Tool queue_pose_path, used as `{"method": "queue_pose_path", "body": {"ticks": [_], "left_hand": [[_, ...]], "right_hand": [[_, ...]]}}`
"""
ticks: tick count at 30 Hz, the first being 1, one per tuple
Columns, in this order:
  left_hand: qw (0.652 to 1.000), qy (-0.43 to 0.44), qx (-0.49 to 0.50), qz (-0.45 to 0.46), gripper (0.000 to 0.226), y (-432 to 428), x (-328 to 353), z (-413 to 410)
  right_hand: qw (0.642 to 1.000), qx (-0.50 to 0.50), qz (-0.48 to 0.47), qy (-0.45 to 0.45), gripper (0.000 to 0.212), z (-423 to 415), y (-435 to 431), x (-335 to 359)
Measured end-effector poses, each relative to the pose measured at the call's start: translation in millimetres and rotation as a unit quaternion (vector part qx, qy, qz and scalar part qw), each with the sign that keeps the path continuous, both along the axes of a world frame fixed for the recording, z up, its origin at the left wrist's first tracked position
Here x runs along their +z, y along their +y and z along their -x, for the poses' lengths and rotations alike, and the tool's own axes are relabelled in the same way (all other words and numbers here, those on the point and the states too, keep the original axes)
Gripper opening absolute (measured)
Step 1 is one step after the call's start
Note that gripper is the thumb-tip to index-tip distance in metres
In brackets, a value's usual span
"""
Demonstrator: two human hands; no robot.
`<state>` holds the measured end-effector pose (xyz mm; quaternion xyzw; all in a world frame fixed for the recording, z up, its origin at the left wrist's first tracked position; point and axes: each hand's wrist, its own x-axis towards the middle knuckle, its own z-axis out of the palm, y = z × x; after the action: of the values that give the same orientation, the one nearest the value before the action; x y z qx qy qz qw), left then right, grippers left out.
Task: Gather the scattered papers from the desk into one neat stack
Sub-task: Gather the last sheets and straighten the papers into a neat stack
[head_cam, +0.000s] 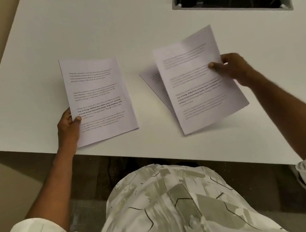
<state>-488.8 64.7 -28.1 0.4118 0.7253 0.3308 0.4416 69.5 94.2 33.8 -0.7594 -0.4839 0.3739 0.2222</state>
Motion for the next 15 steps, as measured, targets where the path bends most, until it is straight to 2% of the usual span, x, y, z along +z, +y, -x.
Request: {"method": "queue_pose_path", "body": {"ticks": [4,7,12,15], "left_hand": [[1.000,-0.016,0.009,0.007,0.039,-0.3,-2.5,-0.1],[1.000,-0.016,0.013,0.013,0.039,1.3,-1.5,-1.8],[1.000,-0.009,0.024,0.015,0.039,0.8,-1.8,-4.5],[1.000,-0.004,0.016,0.023,0.041,1.3,-0.8,-8.4]], "right_hand": [[0.988,0.052,-0.004,-0.147,0.039,30.1,8.8,-33.7],[0.980,0.029,-0.035,-0.192,0.047,43.7,6.2,-43.4],[0.985,-0.016,0.002,-0.169,0.084,53.4,-1.2,-47.1],[0.990,-0.050,0.050,-0.121,0.088,51.1,7.2,-41.9]]}}
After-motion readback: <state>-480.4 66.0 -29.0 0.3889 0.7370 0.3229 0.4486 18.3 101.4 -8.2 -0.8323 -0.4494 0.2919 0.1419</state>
